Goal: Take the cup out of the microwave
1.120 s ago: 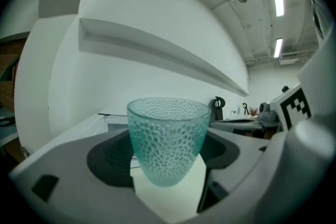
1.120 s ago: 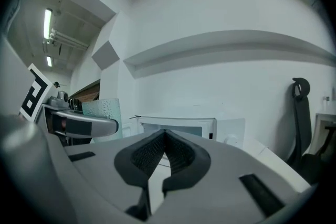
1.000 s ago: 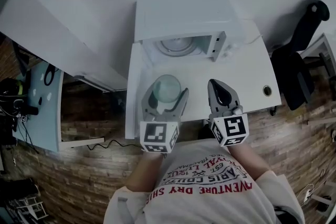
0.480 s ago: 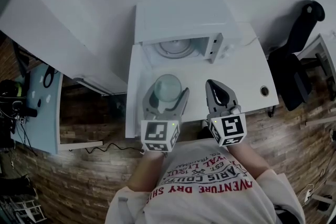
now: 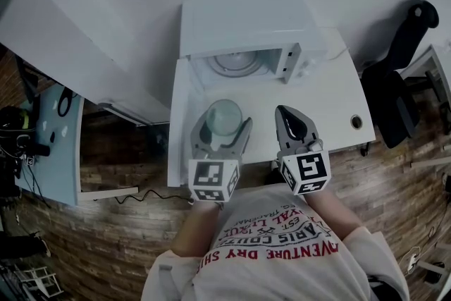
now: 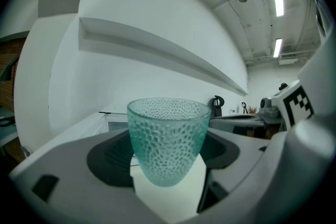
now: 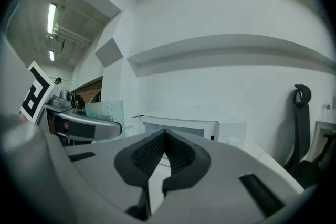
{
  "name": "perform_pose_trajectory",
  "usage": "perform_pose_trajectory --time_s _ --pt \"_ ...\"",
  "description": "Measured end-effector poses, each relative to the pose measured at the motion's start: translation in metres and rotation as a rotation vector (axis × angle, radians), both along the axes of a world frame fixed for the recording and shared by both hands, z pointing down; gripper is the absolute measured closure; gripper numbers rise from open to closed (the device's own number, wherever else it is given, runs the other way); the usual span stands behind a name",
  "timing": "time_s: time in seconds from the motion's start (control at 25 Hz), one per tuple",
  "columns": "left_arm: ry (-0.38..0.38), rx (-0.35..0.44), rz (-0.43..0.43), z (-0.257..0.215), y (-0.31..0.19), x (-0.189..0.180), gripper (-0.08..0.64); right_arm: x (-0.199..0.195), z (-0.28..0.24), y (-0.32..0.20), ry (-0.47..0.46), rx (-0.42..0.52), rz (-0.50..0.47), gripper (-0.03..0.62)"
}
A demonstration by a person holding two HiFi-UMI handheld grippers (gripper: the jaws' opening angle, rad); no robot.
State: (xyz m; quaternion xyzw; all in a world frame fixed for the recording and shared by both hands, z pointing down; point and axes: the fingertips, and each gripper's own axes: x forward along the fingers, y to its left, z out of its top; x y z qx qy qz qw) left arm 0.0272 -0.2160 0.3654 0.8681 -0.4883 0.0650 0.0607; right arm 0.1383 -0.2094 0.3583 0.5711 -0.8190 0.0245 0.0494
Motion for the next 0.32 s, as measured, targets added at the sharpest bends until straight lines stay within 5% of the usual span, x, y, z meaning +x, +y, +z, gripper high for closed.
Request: perform_pose_trajectory --time_s 0.32 --pt "-0.003 -0.013 0.003 0.0060 -0.0067 0.0003 0.189 0.0010 0.0056 -0.0061 -0.001 -0.022 0.002 0.581"
